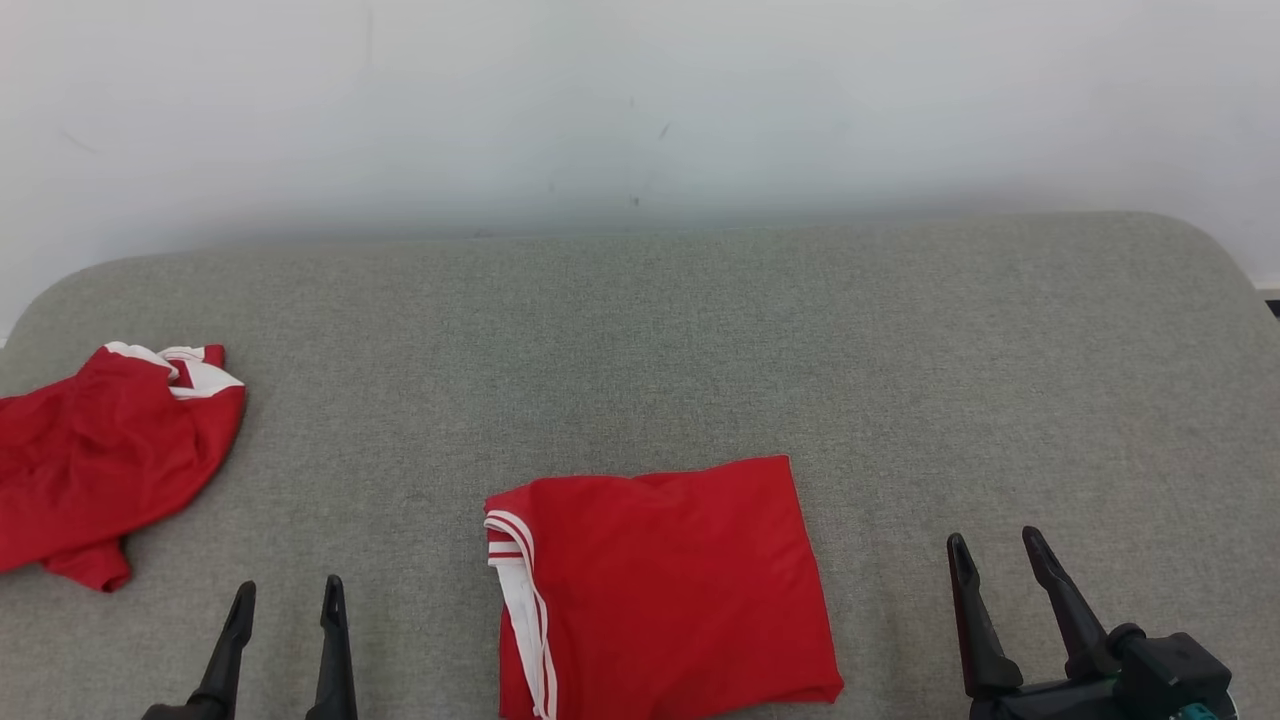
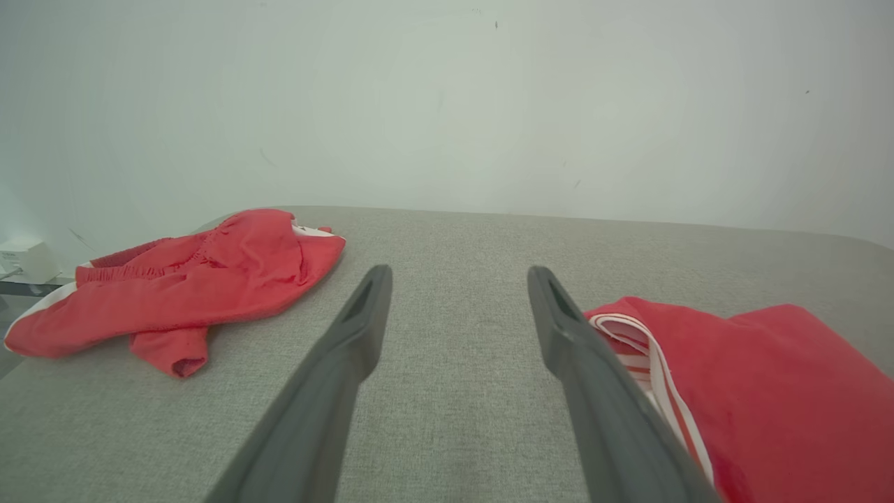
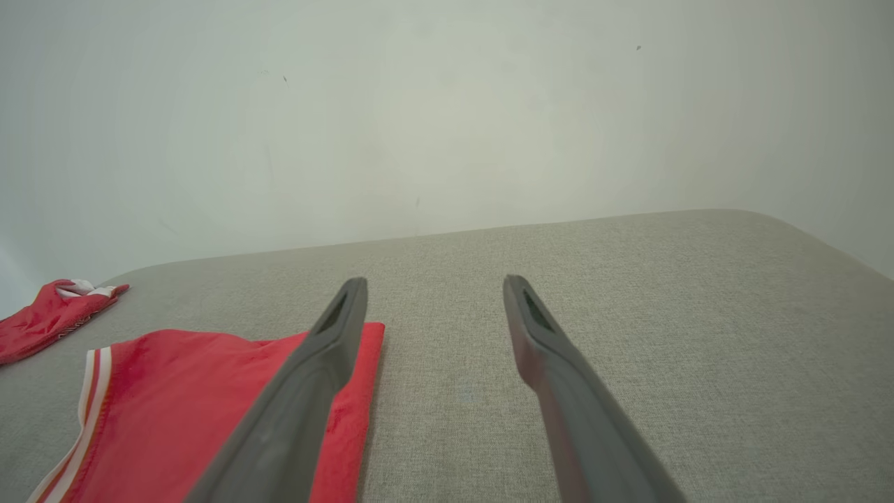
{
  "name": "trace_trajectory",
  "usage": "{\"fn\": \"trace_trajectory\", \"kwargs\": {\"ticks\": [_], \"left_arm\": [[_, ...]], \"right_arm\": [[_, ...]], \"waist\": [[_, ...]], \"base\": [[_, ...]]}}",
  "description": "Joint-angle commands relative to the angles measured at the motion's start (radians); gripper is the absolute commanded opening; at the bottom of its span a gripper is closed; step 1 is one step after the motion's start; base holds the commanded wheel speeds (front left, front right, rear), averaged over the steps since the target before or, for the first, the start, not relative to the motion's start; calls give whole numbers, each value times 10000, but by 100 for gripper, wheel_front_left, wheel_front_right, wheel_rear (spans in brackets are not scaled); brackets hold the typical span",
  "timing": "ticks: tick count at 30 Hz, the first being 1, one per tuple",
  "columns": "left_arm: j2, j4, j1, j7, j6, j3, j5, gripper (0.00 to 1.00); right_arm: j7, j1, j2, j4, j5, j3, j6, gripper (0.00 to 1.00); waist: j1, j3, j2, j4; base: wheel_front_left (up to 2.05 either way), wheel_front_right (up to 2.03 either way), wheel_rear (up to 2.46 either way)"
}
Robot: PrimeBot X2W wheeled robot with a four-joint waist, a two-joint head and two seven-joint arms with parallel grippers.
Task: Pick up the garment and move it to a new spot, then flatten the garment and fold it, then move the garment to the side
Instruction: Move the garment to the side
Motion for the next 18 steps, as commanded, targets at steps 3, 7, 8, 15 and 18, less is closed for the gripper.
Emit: {"fn": "trace_trajectory", "kwargs": {"ticks": [3,7,8,15,18], "left_arm": [[-1,10,72,-4,48,-4,-13,100],[-1,37,12,-4,40,19,-63,100],[-1,37,12,-4,40,19,-63,100],[-4,67,-228,-4,41,20,-113,100],[-6,63,-337,-4,50,-37,-127,100]], "right_arm": [[-12,-18,3,43,0,8,-22,100],[-26,-62,25,86,16,21,-24,100],[-26,-62,25,86,16,21,-24,100],[-32,-830,46,338,57,495,-22,100],[123,-1357,22,606,36,755,-23,100]], "waist": [[0,0,0,-8],[0,29,0,1],[0,29,0,1],[0,230,0,79],[0,387,0,182]], "base": [[0,0,0],[0,0,0],[0,0,0],[0,0,0],[0,0,0]]}}
